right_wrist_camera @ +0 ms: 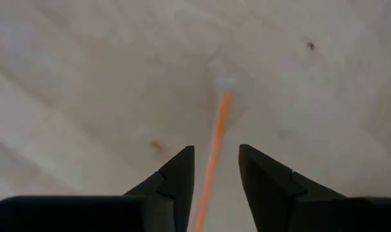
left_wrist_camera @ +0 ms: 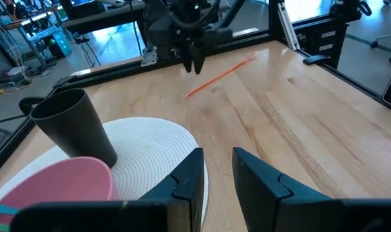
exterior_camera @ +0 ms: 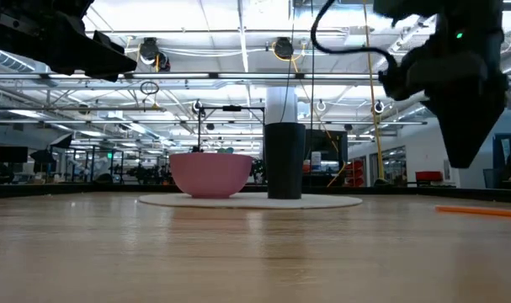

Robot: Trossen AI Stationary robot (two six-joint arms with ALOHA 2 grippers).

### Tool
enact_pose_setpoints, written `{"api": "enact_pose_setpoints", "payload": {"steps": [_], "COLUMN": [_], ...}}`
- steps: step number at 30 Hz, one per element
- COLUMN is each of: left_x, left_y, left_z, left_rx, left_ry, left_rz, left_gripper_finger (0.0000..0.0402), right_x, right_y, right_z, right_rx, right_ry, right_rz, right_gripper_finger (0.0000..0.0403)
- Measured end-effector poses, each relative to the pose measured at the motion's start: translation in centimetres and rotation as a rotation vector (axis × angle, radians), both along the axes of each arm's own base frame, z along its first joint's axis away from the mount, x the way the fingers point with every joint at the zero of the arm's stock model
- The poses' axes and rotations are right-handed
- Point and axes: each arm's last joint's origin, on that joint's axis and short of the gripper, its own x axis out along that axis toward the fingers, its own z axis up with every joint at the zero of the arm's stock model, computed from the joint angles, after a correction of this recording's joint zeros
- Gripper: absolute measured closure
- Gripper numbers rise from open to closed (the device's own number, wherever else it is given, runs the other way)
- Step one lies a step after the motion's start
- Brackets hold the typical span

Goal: Pick & Place Utensil
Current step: Put the orange straw into the black cup

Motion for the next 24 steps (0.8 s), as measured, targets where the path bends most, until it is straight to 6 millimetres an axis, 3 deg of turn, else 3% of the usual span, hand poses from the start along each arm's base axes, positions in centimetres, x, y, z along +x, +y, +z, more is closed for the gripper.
{"api": "enact_pose_setpoints", "payload": {"steps": [6, 24], "left_x": [0.0, 0.0], "left_y": [0.0, 0.0], "left_z": [0.0, 0.0], "left_rx": [0.000, 0.005], "left_ry": [0.000, 0.000], "left_rz": [-0.001, -0.001], "left_gripper_finger": [0.0314, 0.0314], "right_x": [-0.1, -0.8], "right_y": [-1.3, -1.6], "right_z": [-1.7, -4.6], "right_rx": [0.038, 0.077], "right_ry": [-0.004, -0.060], "right_rz": [-0.038, -0.044], "right_gripper_finger": [0.0265, 0.0261]}}
